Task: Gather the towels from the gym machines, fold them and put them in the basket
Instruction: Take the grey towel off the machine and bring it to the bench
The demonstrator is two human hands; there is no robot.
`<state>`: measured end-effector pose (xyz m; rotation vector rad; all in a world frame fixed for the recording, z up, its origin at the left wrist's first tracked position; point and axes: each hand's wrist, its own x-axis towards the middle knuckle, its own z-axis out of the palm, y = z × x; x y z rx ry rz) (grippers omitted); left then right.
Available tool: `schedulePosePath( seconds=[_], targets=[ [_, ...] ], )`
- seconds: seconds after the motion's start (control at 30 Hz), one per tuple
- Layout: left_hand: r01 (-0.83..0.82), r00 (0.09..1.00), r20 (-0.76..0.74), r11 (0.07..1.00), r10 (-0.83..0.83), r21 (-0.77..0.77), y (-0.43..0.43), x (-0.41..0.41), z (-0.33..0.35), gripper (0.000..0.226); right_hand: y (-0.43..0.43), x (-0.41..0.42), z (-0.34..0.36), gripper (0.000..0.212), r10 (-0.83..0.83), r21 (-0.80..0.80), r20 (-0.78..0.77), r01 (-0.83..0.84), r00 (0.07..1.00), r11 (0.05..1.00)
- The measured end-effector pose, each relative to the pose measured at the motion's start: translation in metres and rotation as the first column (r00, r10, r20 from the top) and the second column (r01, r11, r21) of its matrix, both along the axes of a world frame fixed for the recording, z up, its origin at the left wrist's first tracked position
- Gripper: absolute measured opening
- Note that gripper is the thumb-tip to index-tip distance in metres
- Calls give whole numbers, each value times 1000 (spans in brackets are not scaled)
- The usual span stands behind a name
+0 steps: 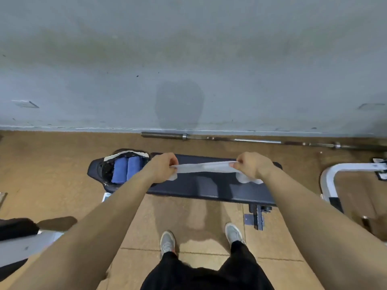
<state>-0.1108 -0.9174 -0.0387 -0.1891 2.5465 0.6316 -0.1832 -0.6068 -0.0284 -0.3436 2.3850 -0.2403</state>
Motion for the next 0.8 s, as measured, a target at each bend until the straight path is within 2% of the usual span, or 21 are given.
schedulePosePath(
  seconds=[0.1,0.2,0.43,0.5,0.6,0.67,0.8],
  targets=[
    [125,991,57,992,-123,-34,-20,0,-18,7,-11,20,-1,45,-172,-3,-31,172,985,985],
    [239,967,102,970,-235,-35,-37,7,-26,9,-23,41,0,43,-282,56,30,280,959,958],
    [445,857,334,891,-393,-94,-44,33,-47,28,-18,72,-13,55,-269,260,92,237,959,936],
    [490,799,427,870,-423,-56,-39,34,-54,33,-10,74,-23,55,-270,283,126,227,955,932],
    [478,749,520,879,-411,6,-32,30,-70,35,4,71,-46,54,-304,300,156,248,940,921],
    [429,770,515,903,-377,19,-27,24,-89,27,14,65,-68,52,-342,297,162,285,926,911],
    [211,850,478,974,-224,81,-22,5,-147,18,21,39,-134,36,-352,247,159,308,922,919]
  ],
)
